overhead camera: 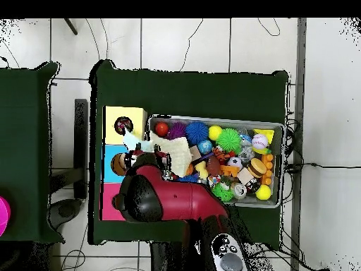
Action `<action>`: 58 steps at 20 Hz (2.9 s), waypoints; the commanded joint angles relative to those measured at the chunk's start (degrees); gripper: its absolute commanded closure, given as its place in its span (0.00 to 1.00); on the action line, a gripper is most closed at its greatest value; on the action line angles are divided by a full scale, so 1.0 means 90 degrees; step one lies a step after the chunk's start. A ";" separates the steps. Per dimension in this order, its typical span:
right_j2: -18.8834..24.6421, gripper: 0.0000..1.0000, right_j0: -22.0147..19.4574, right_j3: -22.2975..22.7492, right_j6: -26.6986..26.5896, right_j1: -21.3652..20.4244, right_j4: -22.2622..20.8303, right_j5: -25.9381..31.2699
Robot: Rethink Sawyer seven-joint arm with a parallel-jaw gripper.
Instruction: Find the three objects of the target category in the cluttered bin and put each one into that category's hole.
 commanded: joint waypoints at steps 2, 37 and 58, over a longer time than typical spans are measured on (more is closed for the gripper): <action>0.0087 0.00 -0.0028 -0.0168 0.0861 0.0231 0.0116 0.0525; -0.3147 0.00 0.1928 -0.0633 0.1097 -0.0219 -0.1777 0.1587; -0.2216 0.00 0.0273 0.0099 -0.0010 -0.1133 -0.1575 0.1331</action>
